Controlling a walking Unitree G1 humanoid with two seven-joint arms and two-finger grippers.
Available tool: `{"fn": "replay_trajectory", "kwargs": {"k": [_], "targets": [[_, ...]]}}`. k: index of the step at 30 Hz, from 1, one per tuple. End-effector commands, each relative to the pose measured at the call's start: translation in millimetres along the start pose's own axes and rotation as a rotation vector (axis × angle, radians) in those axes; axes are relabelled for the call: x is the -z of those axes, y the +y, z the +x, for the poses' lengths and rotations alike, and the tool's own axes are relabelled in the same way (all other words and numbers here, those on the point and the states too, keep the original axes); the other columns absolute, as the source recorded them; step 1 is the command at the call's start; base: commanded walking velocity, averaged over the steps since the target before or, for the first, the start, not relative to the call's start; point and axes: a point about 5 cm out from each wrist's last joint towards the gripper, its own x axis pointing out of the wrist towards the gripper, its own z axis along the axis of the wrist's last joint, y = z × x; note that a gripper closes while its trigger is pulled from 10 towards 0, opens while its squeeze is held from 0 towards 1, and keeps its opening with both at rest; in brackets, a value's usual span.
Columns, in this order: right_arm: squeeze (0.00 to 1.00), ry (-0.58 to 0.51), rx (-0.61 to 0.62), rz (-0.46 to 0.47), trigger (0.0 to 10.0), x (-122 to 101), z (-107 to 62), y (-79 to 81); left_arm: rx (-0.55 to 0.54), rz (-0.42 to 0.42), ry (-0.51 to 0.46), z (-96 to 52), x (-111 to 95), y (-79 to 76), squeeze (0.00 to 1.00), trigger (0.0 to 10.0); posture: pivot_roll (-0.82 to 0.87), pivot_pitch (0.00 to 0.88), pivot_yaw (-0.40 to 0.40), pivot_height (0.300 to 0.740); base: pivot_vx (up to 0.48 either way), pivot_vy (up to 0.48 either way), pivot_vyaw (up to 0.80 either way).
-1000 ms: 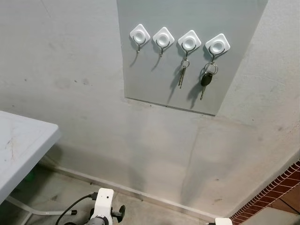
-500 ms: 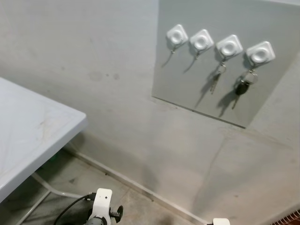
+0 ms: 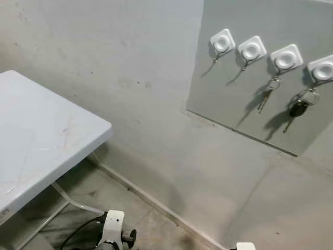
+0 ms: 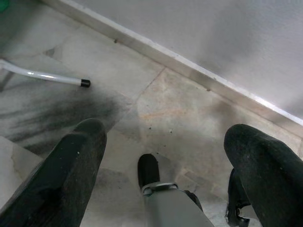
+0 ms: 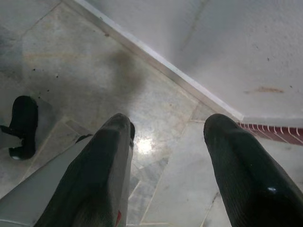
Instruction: Hang keys on a hook
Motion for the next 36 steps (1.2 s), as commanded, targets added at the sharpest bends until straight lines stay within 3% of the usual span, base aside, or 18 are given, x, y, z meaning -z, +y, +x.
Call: {"fn": "replay_trajectory", "kwargs": {"k": [1, 36], "targets": [[0.00, 0.001, -0.006, -0.010, 10.0, -0.8, 0.3, -0.3, -0.008, 0.012, 0.010, -0.1, 0.4, 2.5, 0.00, 10.0, -0.02, 0.000, -0.029, 0.740, 0.000, 0.000, 0.80], [0.00, 0.000, -0.014, -0.014, 10.0, -3.1, 1.1, 1.7, -0.023, 0.000, 0.004, 0.2, -1.8, 6.1, 0.00, 10.0, -0.01, 0.000, -0.030, 0.740, 0.000, 0.000, 0.80]]}}
